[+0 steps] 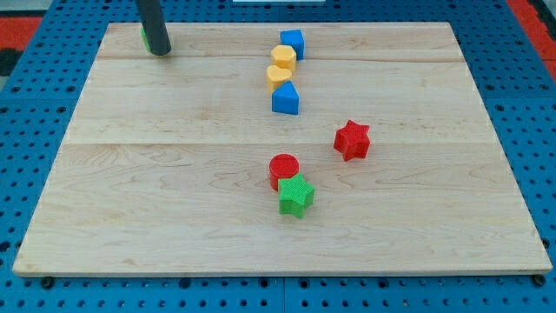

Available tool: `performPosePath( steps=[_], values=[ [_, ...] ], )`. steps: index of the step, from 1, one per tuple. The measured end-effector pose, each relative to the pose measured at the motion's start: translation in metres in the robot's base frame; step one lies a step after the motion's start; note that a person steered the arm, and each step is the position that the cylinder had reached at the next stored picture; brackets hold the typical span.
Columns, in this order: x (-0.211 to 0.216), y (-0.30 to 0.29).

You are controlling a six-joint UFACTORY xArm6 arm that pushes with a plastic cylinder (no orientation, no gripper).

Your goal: Mover blue cube towards top right

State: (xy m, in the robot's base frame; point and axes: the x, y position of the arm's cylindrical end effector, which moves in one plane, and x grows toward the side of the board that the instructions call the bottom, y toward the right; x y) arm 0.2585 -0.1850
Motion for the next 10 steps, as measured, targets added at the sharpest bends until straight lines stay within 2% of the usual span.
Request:
performPosePath(
  steps=[1, 4, 5, 9, 10],
  values=[
    [0.0, 0.0],
    [-0.009, 0.138],
    [-0.011, 0.139],
    [-0.018, 0.281],
    [-0.025, 0.293]
  ],
)
